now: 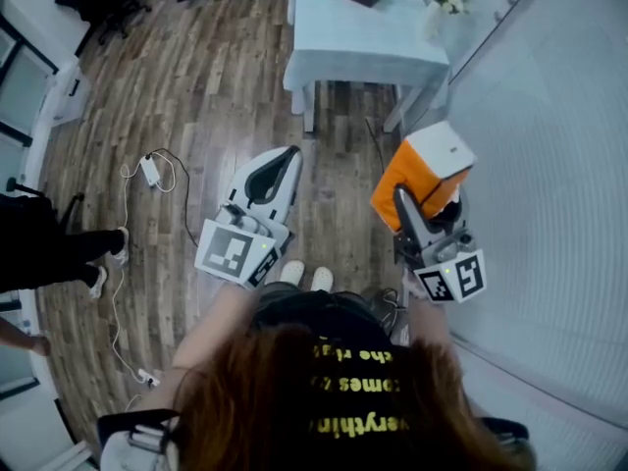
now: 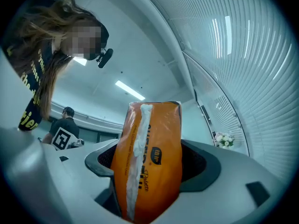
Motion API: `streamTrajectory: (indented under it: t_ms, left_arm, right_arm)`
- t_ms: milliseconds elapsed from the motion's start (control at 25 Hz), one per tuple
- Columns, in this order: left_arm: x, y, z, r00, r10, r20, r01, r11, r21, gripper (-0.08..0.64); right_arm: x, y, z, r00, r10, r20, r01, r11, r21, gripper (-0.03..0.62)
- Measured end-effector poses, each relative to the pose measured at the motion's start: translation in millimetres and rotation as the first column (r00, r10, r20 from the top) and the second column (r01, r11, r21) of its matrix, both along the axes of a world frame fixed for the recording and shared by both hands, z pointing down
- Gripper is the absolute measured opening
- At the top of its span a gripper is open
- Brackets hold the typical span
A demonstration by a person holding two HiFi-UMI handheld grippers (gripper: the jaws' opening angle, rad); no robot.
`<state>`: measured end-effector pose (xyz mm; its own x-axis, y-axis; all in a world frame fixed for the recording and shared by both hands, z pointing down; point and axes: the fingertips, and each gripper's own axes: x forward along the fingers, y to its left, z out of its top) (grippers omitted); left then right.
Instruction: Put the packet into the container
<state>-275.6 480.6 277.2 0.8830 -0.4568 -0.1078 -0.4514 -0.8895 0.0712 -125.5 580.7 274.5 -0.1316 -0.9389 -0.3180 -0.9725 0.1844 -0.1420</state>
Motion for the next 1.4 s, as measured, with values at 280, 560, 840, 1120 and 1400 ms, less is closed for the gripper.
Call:
streamTrajectory:
  t_ms: [280,560,840,1120,1400]
  left_arm:
    - [16.9,5.0,5.9,1.0,-0.028,0.005,0.028,1.0,0.013,-0.002]
    - [42.2,1.9,10.3,0.994,-0.097,0.04,0.096,0.995,0.031,-0.002]
    - [50.1,-8.0,10.1,0.987,-0.151,0.047,0.149,0.988,0.042,-0.002]
    - [52.4,-34.7,13.8,0.989,-0.145,0.027,0.144,0.989,0.03,-0.002]
    - [56.8,-83.2,15.2,0.99,-0.139,-0.006,0.139,0.99,0.016,-0.002]
  right_arm:
    - [20.0,-5.9,11.9,0.999,0.036,0.002,-0.036,0.996,-0.079,0.373]
    - [43.7,-13.1,15.1,0.999,0.044,-0.026,-0.046,0.995,-0.088,0.373]
    - [51.0,-25.5,17.8,0.997,0.076,-0.019,-0.077,0.991,-0.106,0.373]
    - [54.3,-45.7,15.5,0.996,0.089,-0.022,-0.091,0.99,-0.104,0.373]
    - [62.1,-86.0,11.2,0.994,0.101,-0.04,-0.104,0.988,-0.111,0.373]
